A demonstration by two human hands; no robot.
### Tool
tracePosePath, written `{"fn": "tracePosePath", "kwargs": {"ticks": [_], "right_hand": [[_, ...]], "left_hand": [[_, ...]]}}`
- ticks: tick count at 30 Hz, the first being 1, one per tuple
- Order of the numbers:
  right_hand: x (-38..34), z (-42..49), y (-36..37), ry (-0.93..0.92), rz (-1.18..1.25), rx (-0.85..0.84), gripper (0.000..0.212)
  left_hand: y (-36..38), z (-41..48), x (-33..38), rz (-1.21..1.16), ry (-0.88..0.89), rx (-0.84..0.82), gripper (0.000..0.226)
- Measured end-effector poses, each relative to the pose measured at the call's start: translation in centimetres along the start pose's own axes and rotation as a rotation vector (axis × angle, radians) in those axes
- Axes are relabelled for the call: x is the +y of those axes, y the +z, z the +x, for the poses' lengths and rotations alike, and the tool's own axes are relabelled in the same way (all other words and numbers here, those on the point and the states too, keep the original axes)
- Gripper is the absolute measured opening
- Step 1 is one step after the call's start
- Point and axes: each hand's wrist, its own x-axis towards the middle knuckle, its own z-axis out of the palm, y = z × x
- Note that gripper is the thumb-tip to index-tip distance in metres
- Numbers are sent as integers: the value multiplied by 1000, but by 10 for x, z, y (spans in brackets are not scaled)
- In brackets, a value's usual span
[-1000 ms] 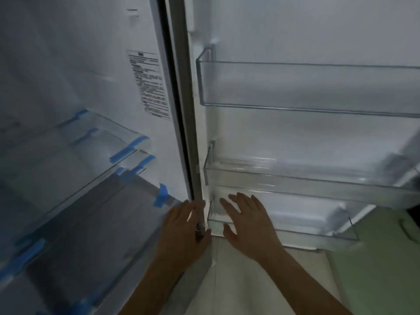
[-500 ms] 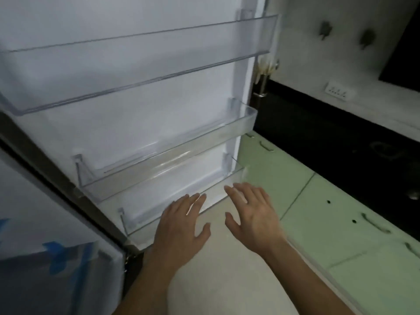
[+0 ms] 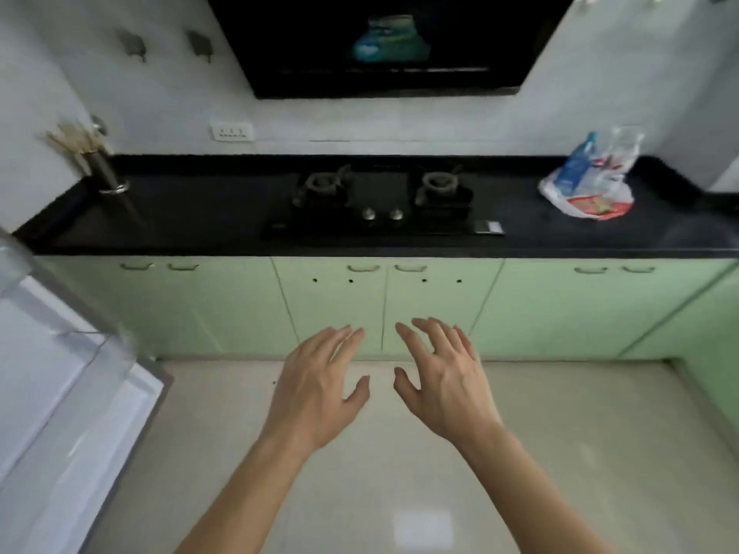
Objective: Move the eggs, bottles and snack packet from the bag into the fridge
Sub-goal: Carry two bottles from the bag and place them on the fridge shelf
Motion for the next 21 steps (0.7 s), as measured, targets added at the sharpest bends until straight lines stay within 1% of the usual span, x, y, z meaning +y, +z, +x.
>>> {"fn": "tracePosePath", "kwargs": {"ticks": [5,12,16,21], "right_hand": [[67,-71,-31,223,-42,54,56],[127,-148,-63,456,-92,121,57],[156,-169,-73,556,-107,139,57],[199,-165,-76,624,-129,137,58]], "left_hand": [[30,7,85,-39,159,-73,64],[57,21,172,-3,358,-129,65],[70,39,212,-10,440,-149,64],[95,75,243,-6,499,-184,64]]}}
